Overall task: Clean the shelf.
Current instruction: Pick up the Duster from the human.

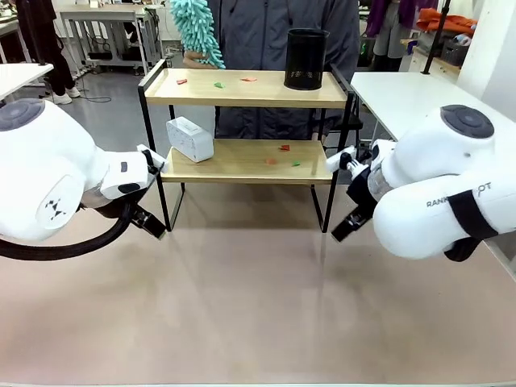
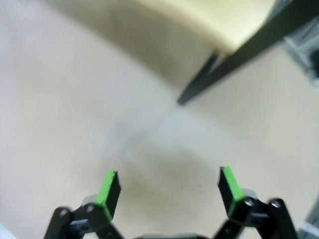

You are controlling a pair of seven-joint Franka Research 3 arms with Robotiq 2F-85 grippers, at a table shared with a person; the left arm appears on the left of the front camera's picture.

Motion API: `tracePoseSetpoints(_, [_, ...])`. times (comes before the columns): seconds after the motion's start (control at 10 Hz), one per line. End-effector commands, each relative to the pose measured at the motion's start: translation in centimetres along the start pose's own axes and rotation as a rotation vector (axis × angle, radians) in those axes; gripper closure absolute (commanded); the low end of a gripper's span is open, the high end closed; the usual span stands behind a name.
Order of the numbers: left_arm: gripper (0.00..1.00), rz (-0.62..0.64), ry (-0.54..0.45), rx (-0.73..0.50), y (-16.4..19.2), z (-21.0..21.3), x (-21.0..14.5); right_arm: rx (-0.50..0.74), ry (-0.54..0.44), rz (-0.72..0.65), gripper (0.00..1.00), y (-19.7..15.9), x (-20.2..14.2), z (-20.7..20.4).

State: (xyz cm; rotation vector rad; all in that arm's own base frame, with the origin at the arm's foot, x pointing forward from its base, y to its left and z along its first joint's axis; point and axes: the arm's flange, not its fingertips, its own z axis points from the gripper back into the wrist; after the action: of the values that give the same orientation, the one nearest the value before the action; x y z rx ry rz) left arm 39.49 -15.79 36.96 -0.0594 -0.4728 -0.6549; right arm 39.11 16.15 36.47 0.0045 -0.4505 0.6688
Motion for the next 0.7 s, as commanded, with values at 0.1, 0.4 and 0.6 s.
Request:
tracePoseSetpoints(0.1, [0.0,-0.057,0.032,-0.5,2.0,10.7,-3.5,0.27,0.013,-0.187,0.0,-2.0,-2.7,12.5])
tracePoseSetpoints(0.4, [0.0,0.237,-0.424,-0.622,9.0,19.3,-10.9,0.843,-0.341,-0.692,0.0,-10.0,-12.2,20.8])
tracePoseSetpoints(0.6, [0.0,0.539,-0.728,-0.62,14.2,22.0,-18.1,0.91,-0.51,-0.949,0.0,-15.1,-19.5,21.4])
